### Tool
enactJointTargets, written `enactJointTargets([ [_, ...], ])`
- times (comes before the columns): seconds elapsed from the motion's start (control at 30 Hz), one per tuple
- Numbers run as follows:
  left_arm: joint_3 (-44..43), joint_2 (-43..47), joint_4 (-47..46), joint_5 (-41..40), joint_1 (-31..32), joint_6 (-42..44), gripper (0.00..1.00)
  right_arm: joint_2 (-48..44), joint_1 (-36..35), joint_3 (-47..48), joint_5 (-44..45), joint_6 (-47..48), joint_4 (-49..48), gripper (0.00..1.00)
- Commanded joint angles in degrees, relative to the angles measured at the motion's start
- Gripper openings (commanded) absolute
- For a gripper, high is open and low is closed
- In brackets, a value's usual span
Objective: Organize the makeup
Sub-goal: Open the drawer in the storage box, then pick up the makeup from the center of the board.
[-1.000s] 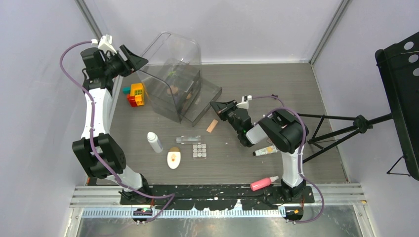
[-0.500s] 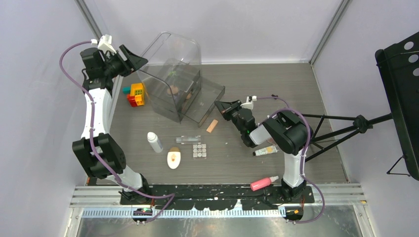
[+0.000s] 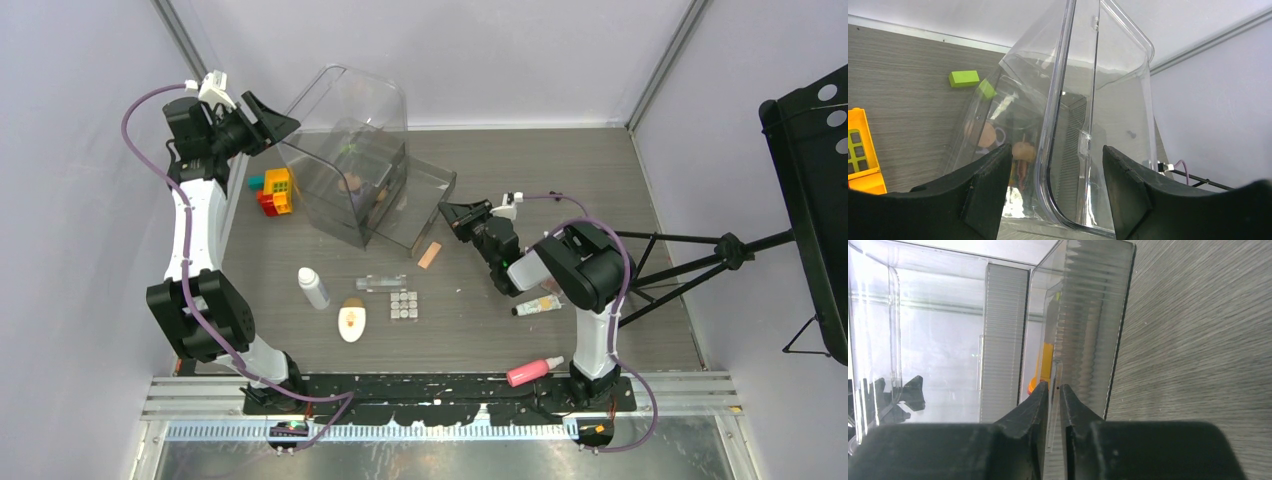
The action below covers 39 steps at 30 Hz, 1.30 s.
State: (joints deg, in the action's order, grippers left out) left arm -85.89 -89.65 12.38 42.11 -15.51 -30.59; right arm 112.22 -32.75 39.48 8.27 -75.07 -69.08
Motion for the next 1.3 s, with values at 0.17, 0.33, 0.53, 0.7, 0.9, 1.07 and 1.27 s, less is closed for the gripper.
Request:
enactJointTargets([
  [0.17, -0.07, 0.94, -3.02, 1.48, -0.44, -0.35, 0.68, -6.00, 1.31, -1.24, -0.44, 4.38, -0.81, 0.39],
  [0.33, 0.01, 1.00, -3.05, 1.39, -0.42, -0.24, 0.68, -10.67, 1.57, -3.69, 1.48, 8.51, 2.40, 0.50],
  [0.53, 0.02, 1.07, -2.99, 1.23, -0.52, -0.04, 0.68, -21.45, 2.56, -3.21, 3.09, 18.05, 22.98, 0.51],
  [0.7, 0.10, 1.14, -3.02, 1.22, -0.54, -0.17, 0.68, -31.93, 2.57, 1.59, 9.45, 29.53, 48.72, 0.51],
  [0.9, 0.01, 1.14, -3.04, 1.31, -0.56, -0.29, 0.68, -41.16, 2.52, 5.85, 18.40, 39.57, 67.91, 0.51],
  [1.07, 0.06, 1.10, -3.06, 1.22, -0.52, -0.19, 0.68, -44.86, 2.82, 8.52, 24.37, 40.26, 82.37, 0.64],
  [1.27, 0.06, 1.23, -2.81, 0.96, -0.51, 0.07, 0.68, -44.97, 5.50, 11.66, 24.45, 36.60, 97.69, 0.68],
])
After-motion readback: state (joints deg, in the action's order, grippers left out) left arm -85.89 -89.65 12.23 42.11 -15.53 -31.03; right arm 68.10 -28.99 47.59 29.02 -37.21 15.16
